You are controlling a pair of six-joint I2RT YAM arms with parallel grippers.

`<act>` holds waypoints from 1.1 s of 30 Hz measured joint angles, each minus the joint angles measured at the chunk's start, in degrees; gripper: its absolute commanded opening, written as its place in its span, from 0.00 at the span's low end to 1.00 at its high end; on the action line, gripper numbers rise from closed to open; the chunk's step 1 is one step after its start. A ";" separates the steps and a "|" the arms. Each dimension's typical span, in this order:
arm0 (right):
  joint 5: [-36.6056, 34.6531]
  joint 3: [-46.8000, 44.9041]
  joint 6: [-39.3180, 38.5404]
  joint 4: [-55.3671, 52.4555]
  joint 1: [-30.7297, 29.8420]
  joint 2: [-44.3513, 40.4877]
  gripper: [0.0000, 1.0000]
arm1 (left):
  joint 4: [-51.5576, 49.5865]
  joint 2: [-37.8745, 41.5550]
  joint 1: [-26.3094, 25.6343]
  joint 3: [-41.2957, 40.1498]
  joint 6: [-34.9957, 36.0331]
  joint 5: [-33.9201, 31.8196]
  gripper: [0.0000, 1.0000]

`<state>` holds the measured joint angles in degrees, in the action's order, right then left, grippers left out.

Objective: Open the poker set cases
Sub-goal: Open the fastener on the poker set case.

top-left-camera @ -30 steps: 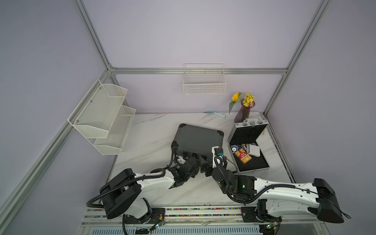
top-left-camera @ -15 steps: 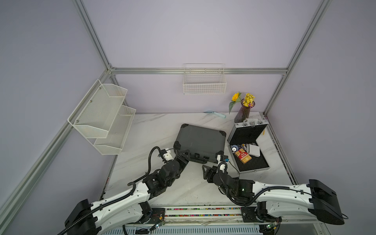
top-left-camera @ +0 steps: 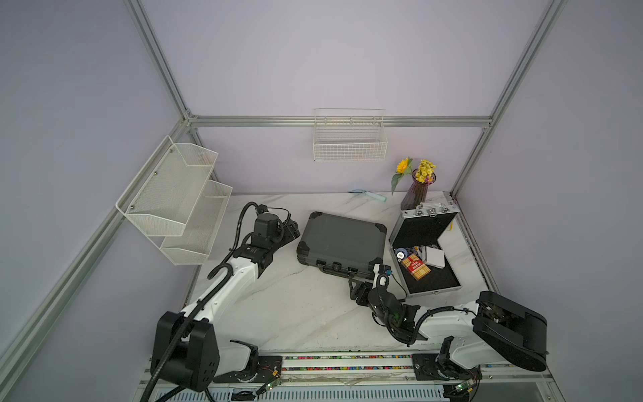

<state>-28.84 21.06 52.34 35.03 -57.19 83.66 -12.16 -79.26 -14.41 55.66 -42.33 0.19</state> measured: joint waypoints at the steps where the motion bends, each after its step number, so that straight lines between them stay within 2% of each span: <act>1: 0.59 0.35 -1.27 1.99 0.46 1.22 0.81 | -0.07 -2.40 0.15 0.44 0.02 1.07 0.77; 6: 6.54 1.90 -6.45 11.13 4.63 9.31 0.83 | -0.33 -9.90 0.55 0.52 -1.18 4.31 0.77; 13: 20.33 4.68 -12.41 19.21 8.59 19.45 0.85 | 7.34 -11.26 0.76 -4.09 -5.70 10.38 0.75; 17: 27.12 5.07 -14.43 24.79 10.56 22.23 0.82 | 13.57 -12.63 0.74 -6.25 -8.59 14.36 0.73; 21: 31.54 4.66 -15.19 30.38 12.33 24.65 0.77 | 17.55 -13.31 0.09 -7.54 -10.54 15.19 0.72; 26: 34.25 2.40 -13.75 36.20 13.40 25.14 0.67 | 19.23 -13.29 -1.44 -8.37 -11.85 13.38 0.72; 33: 31.67 -0.87 -2.64 40.87 13.44 25.42 0.51 | 23.58 -11.63 -4.85 -12.00 -14.58 8.57 0.72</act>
<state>2.83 20.18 49.69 75.90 -43.75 109.08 11.42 -90.89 -19.27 43.66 -56.90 8.75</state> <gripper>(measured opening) 0.539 0.722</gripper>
